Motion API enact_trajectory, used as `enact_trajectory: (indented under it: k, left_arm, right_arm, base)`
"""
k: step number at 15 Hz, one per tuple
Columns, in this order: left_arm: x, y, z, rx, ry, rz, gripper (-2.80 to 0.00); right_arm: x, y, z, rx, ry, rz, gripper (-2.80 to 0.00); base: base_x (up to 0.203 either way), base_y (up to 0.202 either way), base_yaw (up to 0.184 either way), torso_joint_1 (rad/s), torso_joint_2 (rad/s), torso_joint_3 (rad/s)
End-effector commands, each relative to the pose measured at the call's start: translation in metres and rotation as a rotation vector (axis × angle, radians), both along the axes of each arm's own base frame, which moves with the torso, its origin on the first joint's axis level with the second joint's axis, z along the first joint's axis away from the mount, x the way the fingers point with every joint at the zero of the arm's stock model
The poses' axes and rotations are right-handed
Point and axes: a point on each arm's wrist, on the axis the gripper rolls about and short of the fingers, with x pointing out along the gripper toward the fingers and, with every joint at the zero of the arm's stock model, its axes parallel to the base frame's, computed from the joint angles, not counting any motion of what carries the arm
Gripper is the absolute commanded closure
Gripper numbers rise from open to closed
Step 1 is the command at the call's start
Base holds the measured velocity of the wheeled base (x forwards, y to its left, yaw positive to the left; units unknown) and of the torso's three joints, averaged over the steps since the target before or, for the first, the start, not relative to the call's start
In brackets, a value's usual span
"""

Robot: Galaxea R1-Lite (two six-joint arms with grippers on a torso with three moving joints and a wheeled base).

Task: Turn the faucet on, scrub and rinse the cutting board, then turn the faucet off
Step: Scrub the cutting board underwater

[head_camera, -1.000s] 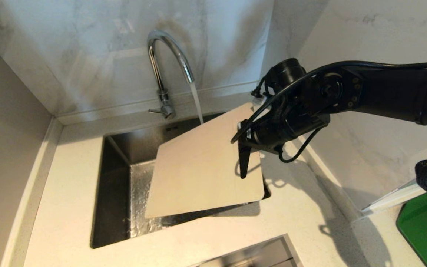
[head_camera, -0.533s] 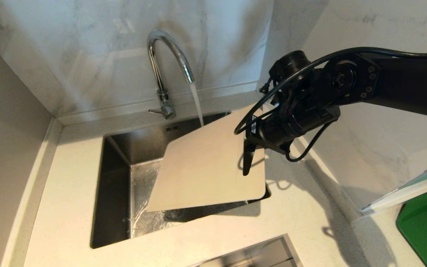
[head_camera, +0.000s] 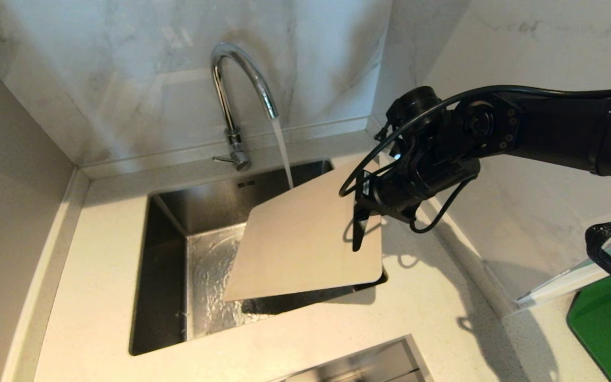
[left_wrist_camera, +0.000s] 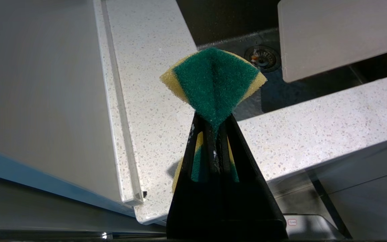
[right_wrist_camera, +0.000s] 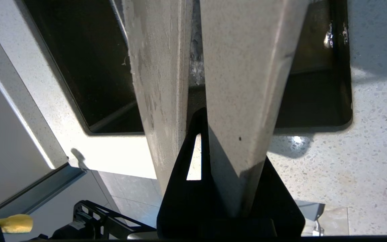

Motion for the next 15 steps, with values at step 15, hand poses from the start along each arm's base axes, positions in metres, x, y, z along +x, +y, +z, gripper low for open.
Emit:
enact_trajectory:
  k: [15]
  left_arm:
    - [0.021,-0.002,0.153,0.026,0.1,-0.191,0.0]
  right_arm:
    - [-0.067,0.009,0.037,-0.005,0.013,0.102,0.0]
  base:
    - [0.0,0.0,0.0,0.0,0.0,0.0]
